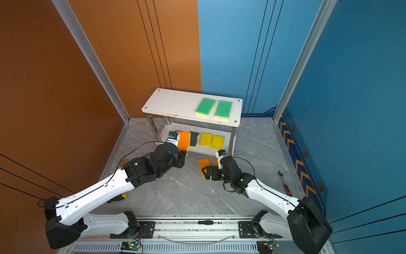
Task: Place and organize the cleaning sponges onto the shelf
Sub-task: 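Carry the orange sponge with the left gripper up over the shelf top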
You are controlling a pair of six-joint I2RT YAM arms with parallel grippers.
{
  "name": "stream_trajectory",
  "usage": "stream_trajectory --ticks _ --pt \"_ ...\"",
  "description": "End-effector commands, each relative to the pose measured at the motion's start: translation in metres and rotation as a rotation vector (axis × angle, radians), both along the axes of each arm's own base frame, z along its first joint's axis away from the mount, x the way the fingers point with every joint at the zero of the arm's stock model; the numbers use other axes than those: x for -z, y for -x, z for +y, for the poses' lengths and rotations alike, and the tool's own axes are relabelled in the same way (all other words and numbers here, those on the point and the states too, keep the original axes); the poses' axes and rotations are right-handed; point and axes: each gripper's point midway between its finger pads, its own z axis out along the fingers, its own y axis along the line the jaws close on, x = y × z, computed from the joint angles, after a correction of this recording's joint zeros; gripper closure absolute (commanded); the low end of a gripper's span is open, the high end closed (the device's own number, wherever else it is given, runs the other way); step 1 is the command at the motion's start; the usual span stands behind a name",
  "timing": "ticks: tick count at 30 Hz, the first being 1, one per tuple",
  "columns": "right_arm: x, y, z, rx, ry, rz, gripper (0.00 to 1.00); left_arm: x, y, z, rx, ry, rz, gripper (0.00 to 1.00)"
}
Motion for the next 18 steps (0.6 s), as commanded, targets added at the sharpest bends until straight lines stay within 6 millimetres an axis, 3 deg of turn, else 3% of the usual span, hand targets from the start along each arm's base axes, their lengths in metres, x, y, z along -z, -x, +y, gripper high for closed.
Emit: stream_trajectory --ticks 1,18 --pt "0.01 0.004 -0.005 0.015 0.012 0.034 0.0 -0.022 -0.002 0.007 -0.003 0.001 -0.043 0.46" --pt "0.008 0.004 -0.006 0.018 0.011 0.032 0.0 -0.057 0.001 0.0 0.062 0.017 -0.086 0.47"
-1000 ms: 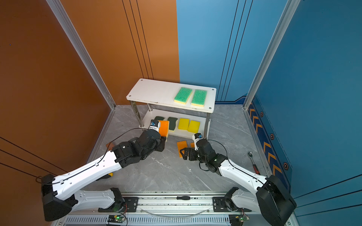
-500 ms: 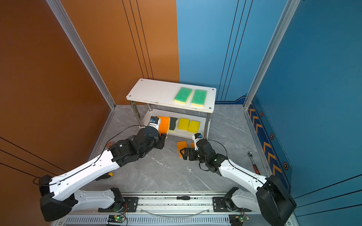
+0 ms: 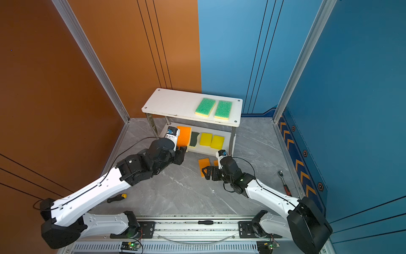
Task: Place and organize the cleaning sponges onto the shelf
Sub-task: 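Carry the orange sponge with the left gripper up over the shelf top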
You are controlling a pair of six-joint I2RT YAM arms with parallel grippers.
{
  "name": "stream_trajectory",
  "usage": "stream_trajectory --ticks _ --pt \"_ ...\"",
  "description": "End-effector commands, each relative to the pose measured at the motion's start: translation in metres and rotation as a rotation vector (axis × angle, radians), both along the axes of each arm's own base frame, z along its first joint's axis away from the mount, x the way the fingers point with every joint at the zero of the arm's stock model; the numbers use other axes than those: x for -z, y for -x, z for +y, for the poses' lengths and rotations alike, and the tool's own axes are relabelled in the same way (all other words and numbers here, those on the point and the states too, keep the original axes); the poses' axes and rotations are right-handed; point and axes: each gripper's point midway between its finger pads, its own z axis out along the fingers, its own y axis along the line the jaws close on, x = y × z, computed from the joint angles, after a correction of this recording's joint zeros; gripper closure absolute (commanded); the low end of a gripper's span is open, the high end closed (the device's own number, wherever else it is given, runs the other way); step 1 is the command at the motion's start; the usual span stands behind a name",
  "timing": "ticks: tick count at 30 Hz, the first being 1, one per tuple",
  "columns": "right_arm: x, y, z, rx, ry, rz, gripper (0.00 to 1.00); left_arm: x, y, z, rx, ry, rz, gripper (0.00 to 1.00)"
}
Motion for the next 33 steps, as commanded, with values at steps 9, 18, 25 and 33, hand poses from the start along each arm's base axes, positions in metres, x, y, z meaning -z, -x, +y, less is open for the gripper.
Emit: stream_trajectory --ticks 9,18,25,33 --pt "0.007 0.004 -0.005 0.014 0.009 0.029 0.0 -0.037 -0.001 0.003 0.022 0.018 -0.065 0.47" --pt "0.007 0.004 -0.004 0.013 0.006 0.03 0.0 -0.065 -0.005 0.004 0.028 0.001 -0.132 0.47" --pt "0.006 0.004 -0.004 0.012 0.005 0.029 0.0 -0.088 -0.009 0.003 0.034 -0.016 -0.186 0.47" --pt "0.005 0.005 -0.005 0.011 0.007 0.027 0.0 -0.105 -0.02 0.003 0.029 -0.024 -0.219 0.47"
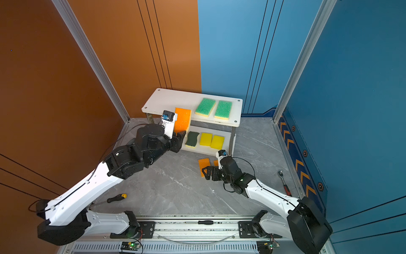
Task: Place and organize the cleaning sponges onto the shelf
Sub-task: 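Carry the orange sponge with the left gripper up over the shelf top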
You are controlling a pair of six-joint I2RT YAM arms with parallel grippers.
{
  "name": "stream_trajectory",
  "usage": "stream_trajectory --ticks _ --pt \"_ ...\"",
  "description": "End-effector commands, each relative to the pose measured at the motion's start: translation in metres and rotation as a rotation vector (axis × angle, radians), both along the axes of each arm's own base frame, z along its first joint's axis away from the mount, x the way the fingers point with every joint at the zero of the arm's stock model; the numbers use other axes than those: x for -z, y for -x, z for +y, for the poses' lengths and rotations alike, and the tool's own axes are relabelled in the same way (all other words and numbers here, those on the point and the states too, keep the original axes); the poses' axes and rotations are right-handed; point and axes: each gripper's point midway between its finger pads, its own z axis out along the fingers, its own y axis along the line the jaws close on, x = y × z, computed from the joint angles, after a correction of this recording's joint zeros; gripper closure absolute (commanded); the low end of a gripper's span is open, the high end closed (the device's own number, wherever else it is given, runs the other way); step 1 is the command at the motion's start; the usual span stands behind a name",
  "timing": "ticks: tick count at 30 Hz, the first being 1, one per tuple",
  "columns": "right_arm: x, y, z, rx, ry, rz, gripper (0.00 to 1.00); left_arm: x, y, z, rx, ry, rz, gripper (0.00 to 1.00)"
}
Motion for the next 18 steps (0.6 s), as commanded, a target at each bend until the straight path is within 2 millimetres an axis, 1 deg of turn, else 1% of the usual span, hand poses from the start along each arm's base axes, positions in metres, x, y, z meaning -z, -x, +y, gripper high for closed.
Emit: stream_trajectory --ticks 1,9,18 --pt "0.005 0.004 -0.005 0.012 0.007 0.026 0.0 -0.012 -0.008 0.006 -0.023 -0.014 -0.031 0.47" --pt "0.005 0.005 -0.005 0.01 0.009 0.028 0.0 -0.019 -0.025 0.001 -0.012 0.006 -0.032 0.47" --pt "0.005 0.006 -0.008 0.014 0.011 0.024 0.0 -0.026 -0.052 0.001 -0.027 0.013 -0.043 0.47"
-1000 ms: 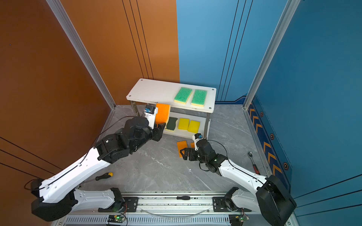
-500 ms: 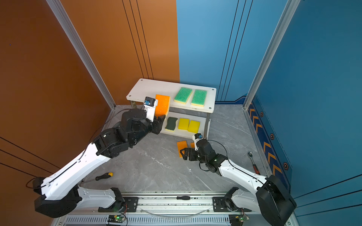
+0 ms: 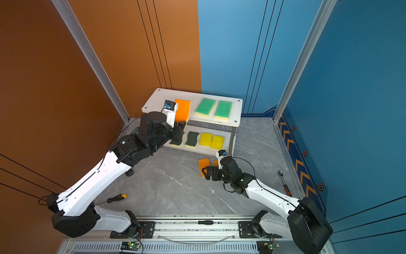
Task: Place and organize the cleaning sponges onto the shelf
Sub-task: 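Carry the orange sponge with the left gripper up over the shelf top, then move the held orange sponge beside the green sponges on the shelf top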
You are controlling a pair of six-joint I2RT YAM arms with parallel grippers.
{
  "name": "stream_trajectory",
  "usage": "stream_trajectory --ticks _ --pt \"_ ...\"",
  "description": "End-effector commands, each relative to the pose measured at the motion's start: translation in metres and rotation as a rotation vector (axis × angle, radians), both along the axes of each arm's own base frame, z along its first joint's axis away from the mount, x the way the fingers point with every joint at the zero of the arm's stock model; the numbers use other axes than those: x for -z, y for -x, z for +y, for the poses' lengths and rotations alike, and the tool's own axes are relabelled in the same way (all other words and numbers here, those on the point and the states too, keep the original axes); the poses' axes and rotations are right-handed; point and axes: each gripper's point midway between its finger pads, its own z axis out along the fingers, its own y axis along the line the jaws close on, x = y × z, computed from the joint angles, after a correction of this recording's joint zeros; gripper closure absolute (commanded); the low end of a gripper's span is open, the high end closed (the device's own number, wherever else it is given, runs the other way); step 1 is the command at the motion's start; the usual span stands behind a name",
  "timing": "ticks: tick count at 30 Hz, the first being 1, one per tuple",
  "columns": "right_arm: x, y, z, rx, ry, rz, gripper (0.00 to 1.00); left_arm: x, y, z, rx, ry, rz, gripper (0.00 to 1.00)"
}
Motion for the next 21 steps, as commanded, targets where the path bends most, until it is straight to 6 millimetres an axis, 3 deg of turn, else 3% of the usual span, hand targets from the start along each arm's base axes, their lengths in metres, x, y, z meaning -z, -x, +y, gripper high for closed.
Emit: stream_trajectory --ticks 1,9,21 --pt "0.007 0.006 -0.008 0.016 0.015 0.027 0.0 -0.019 -0.009 -0.003 0.019 0.022 -0.041 0.47" --pt "0.006 0.008 -0.012 0.027 0.016 0.021 0.0 -0.025 -0.024 -0.009 0.031 0.023 -0.054 0.47" --pt "0.005 0.011 -0.018 0.038 0.019 0.013 0.0 -0.02 -0.053 0.001 -0.011 0.015 -0.047 0.46"
